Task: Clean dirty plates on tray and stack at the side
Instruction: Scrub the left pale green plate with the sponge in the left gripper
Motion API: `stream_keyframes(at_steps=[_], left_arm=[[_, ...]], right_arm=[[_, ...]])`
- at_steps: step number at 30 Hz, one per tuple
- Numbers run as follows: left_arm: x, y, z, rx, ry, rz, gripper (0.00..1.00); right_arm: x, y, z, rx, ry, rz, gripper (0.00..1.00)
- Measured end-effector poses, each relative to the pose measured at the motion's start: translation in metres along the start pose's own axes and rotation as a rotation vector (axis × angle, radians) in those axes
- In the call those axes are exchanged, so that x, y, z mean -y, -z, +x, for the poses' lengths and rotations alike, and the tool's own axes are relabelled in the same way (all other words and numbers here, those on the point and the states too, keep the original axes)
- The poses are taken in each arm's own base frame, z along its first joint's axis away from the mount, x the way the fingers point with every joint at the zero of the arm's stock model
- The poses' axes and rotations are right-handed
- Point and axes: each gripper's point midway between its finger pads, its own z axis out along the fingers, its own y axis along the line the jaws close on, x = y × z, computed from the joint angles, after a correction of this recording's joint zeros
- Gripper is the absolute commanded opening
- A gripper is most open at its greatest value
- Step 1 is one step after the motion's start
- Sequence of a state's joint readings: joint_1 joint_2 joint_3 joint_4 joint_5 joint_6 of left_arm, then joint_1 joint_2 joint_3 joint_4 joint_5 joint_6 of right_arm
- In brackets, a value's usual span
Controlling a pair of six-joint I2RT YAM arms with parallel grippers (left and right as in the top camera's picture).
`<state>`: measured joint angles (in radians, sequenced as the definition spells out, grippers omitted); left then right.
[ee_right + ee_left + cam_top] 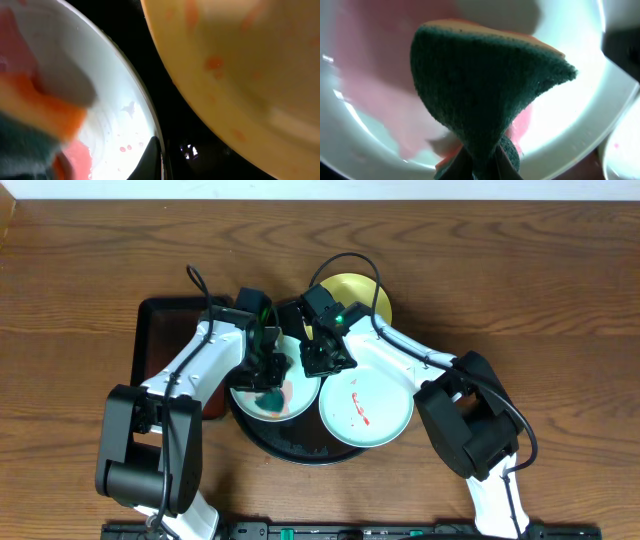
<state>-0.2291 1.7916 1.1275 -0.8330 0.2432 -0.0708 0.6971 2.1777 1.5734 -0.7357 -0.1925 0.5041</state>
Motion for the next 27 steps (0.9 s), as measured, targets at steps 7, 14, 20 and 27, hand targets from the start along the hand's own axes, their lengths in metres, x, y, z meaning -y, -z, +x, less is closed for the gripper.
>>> stream_keyframes(at_steps=[7,14,20,27], left_arm=[[-0.027,0.003,-0.021,0.104,0.110,-0.156,0.07],[-0.040,0.006,-0.019,0.127,0.295,-0.232,0.08],[-0.022,0.001,0.000,0.025,0.239,-0.142,0.07],[0.029,0.000,0.004,-0.023,0.051,0.124,0.07]], right_arm=[[0.000,0.000,0.000,0.000,0.000,0.000,0.01],[0.000,0.000,0.000,0.000,0.000,0.000,0.01],[0.000,0.000,0.000,0.000,0.000,0.000,0.01],[0.000,0.000,0.000,0.000,0.000,0.000,0.01]])
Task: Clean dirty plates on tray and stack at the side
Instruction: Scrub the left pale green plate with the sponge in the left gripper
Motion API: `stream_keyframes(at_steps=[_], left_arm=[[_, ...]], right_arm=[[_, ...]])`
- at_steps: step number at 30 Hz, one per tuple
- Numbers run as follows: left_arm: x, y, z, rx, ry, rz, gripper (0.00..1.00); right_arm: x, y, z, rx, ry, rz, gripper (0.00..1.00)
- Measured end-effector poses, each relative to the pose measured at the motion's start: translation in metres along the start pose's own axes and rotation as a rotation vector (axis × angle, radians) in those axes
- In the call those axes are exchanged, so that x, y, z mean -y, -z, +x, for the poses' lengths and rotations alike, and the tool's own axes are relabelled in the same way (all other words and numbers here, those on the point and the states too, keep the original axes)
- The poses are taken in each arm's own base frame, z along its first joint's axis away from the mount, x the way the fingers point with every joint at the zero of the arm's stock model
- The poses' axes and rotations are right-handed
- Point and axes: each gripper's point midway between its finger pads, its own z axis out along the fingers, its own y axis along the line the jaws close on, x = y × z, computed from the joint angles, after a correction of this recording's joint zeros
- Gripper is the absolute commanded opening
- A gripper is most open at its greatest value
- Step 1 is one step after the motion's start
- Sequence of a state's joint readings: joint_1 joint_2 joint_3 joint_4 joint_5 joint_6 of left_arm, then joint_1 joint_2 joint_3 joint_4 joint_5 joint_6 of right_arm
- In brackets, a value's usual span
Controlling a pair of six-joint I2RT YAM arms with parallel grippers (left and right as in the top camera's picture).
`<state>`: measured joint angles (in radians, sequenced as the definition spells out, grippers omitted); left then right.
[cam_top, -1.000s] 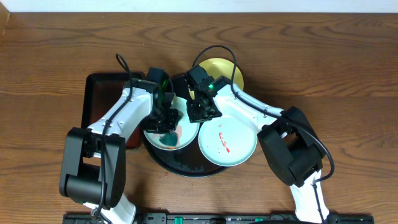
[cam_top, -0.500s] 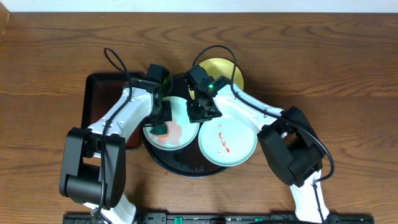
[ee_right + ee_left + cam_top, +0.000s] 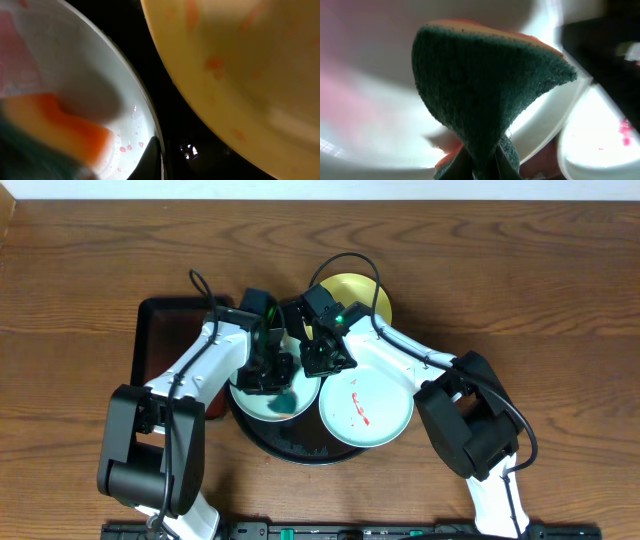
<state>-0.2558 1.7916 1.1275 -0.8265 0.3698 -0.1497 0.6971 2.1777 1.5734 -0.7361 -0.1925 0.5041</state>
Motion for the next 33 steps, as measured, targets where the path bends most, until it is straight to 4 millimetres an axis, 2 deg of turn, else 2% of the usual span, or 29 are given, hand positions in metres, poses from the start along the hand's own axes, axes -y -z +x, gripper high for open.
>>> stream_keyframes(at_steps=[3,6,9,12,17,21,26,30,33], left_arm=[[0.008,0.000,-0.013,0.051,-0.046,0.041,0.08],[0.008,0.002,-0.031,0.125,-0.077,0.027,0.07],[-0.004,0.005,-0.048,0.201,-0.065,-0.050,0.07],[-0.026,0.009,-0.057,0.252,0.003,-0.177,0.07],[-0.063,0.020,-0.056,0.298,0.160,-0.379,0.07],[-0.076,0.023,-0.041,0.263,0.240,-0.448,0.08],[-0.065,0.013,-0.015,0.132,0.237,-0.371,0.08],[-0.035,0.004,0.001,0.023,0.140,-0.194,0.08],[-0.010,0.001,0.004,-0.011,0.047,-0.054,0.08]], right_arm=[[0.000,0.000,0.000,0.000,0.000,0.000,0.01],[0.000,0.000,0.000,0.000,0.000,0.000,0.01],[0.000,0.000,0.000,0.000,0.000,0.000,0.01],[0.000,0.000,0.000,0.000,0.000,0.000,0.01],[0.000,0.000,0.000,0.000,0.000,0.001,0.01],[0.000,0.000,0.000,0.001,0.000,0.001,0.01],[0.000,0.000,0.000,0.001,0.001,0.002,0.01],[0.000,0.000,0.000,0.001,0.001,0.002,0.01],[0.000,0.000,0.000,0.001,0.001,0.002,0.01]])
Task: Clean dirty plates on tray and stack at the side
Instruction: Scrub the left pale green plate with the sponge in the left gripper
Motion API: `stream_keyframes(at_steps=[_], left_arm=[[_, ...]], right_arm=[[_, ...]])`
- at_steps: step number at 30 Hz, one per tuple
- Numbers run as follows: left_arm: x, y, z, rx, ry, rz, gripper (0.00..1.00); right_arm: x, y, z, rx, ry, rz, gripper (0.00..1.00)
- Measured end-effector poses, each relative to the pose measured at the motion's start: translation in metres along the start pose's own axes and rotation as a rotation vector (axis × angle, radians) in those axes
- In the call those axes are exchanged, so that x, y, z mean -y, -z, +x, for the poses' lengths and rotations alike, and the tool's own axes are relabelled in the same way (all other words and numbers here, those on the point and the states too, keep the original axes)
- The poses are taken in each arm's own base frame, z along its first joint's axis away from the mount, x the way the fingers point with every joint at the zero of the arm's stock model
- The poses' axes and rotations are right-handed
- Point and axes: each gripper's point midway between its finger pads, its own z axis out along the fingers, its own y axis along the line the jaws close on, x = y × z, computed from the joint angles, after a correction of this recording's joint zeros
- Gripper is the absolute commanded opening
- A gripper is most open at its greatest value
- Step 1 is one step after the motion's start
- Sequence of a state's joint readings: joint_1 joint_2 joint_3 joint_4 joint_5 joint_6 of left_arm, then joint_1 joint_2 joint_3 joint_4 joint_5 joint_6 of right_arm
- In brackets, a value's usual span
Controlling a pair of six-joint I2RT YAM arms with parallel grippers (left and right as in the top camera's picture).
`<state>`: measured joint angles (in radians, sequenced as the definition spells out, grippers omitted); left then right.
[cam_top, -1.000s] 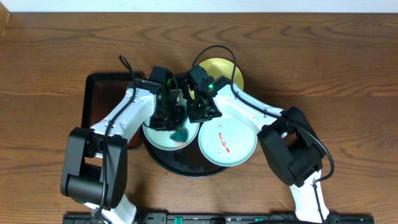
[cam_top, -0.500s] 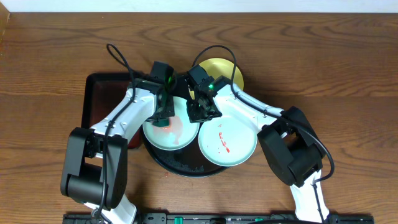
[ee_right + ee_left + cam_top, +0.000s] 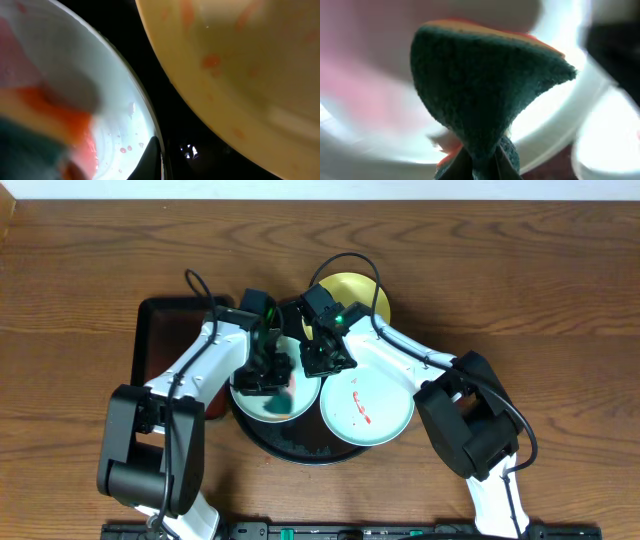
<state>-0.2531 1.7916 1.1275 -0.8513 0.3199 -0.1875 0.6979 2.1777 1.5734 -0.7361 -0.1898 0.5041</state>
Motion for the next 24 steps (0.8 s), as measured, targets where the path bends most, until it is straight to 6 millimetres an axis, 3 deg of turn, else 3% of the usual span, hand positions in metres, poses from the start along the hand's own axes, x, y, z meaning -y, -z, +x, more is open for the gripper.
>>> stream_keyframes(at_steps=[6,11,15,20,24], left_arm=[[0.015,0.001,-0.023,0.094,-0.096,0.066,0.07],[-0.008,0.006,-0.053,0.226,-0.064,-0.085,0.07],[-0.035,0.014,-0.066,0.303,0.025,-0.242,0.08],[-0.055,0.024,-0.061,0.302,0.085,-0.359,0.07],[-0.058,0.047,-0.060,0.283,0.100,-0.417,0.07]], right_arm=[[0.000,0.000,0.000,0.000,0.000,0.000,0.01],[0.000,0.000,0.000,-0.001,0.000,0.000,0.01],[0.000,0.000,0.000,-0.001,0.000,0.000,0.01],[0.000,0.000,0.000,-0.001,0.000,0.000,0.01],[0.000,0.000,0.000,-0.001,0.000,0.001,0.01]])
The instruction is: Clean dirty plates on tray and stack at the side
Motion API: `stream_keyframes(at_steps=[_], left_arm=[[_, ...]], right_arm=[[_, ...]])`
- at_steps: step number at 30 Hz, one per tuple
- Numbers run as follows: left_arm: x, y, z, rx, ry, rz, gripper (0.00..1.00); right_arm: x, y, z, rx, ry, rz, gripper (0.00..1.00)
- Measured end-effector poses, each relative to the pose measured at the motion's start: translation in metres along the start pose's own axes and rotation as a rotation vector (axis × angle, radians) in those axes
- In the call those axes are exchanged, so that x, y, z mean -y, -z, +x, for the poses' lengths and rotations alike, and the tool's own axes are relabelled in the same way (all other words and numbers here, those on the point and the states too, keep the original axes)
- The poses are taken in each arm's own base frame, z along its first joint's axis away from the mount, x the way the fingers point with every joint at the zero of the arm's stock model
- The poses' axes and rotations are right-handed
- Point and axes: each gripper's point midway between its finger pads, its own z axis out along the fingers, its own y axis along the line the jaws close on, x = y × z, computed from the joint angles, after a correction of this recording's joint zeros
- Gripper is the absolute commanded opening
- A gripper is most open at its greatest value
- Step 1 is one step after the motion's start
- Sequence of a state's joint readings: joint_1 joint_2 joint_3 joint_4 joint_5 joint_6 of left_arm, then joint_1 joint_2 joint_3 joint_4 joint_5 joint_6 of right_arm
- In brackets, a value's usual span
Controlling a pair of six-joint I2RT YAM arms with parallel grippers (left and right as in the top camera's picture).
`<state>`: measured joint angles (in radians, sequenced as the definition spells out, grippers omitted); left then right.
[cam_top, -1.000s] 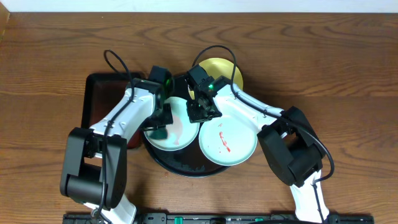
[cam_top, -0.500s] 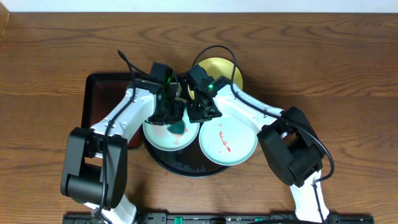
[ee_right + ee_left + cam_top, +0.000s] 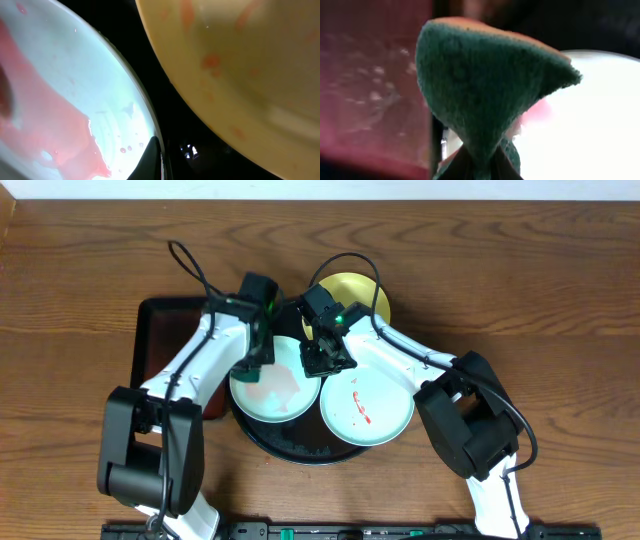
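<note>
My left gripper (image 3: 480, 167) is shut on a green and orange sponge (image 3: 485, 95), seen from overhead (image 3: 252, 358) at the left rim of the left pale plate (image 3: 278, 388). That plate carries a pink smear (image 3: 60, 130). My right gripper (image 3: 157, 159) is shut on this plate's right rim, one dark finger lying over the edge. A second pale plate (image 3: 368, 408) with red marks lies to the right. A yellow plate (image 3: 240, 65) with orange spots sits behind. All three rest on a round black tray (image 3: 300, 445).
A dark rectangular tray (image 3: 160, 345) with a reddish floor (image 3: 370, 90) lies on the wooden table (image 3: 560, 300) just left of the round tray, right beside the sponge. Both arms cross over the round tray's back half, with cables looping above them.
My left gripper has moved with the sponge from the plate's middle to its left rim, beside the rectangular tray. The plate's face is now uncovered. The right gripper has not moved.
The sponge sat in my left gripper on the left plate's red smear. It then stood further right on the plate, then near the middle, now off at the left rim. The right gripper kept hold of the rim throughout. A pale pink smear shows on the plate.
</note>
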<state>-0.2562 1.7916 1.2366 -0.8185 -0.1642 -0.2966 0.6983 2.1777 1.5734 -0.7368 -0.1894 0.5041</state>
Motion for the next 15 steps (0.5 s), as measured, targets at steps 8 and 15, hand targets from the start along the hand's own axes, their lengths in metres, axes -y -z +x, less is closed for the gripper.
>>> stream_keyframes(at_steps=[8,15], left_arm=[[-0.009,0.082,-0.028,0.059,0.041,0.050,0.07],[-0.038,0.127,-0.028,0.112,0.140,0.134,0.07]], right_arm=[[0.000,0.000,0.000,0.001,0.000,0.000,0.01],[-0.002,0.001,0.001,-0.008,0.064,-0.013,0.01]])
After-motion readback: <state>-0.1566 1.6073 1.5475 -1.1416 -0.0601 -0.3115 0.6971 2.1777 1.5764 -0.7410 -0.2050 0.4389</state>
